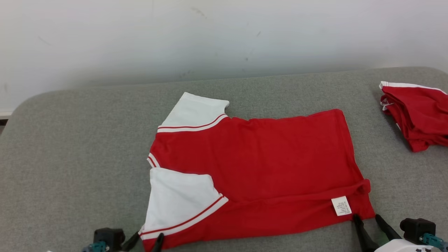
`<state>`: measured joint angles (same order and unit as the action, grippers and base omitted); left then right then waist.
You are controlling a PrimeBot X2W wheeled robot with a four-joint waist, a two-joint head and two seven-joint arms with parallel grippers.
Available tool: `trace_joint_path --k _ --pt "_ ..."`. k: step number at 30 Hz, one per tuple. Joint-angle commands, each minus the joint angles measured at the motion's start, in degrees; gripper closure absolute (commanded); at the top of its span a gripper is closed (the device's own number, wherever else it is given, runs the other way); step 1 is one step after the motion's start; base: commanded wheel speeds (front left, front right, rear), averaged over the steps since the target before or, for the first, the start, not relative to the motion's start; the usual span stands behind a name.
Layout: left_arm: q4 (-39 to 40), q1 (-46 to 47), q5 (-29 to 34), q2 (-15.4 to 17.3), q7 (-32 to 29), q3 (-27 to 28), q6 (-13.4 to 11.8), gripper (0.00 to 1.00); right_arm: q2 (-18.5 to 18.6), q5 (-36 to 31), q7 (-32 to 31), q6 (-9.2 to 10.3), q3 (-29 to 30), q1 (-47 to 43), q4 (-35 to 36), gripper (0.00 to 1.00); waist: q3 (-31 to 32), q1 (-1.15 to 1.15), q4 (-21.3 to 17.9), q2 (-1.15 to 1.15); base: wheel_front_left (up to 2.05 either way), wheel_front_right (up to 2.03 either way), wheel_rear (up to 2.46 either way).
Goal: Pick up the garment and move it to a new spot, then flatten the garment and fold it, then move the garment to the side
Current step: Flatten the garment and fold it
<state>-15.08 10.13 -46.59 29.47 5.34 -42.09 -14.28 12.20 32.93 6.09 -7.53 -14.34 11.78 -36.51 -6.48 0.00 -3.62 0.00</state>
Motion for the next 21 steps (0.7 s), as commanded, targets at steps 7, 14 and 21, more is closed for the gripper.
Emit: trace_joint_path --k 7,14,21 --pt "0.55 0.64 -1.59 1.08 -4.48 0.19 -2.04 0.0 -0.41 1.73 0.08 0.1 -4.04 2.62 -2.76 0.27 -0.96 0.0 -0.23 0.0 0.0 0.0 0.0" --pt "2.35 1.33 -1.91 2.3 -5.62 0.3 -1.55 1.0 0.5 3.31 1.89 0.13 -6.29 5.28 -4.81 1.0 -1.12 0.0 -0.15 0.0 0.0 0.0 0.0" --pt "5.5 0.37 -2.29 3.92 -6.75 0.45 -2.02 1.0 2.58 5.81 3.26 0.14 -5.86 4.76 -4.58 1.0 0.12 0.0 0.16 0.0 0.0 0.0 0.0"
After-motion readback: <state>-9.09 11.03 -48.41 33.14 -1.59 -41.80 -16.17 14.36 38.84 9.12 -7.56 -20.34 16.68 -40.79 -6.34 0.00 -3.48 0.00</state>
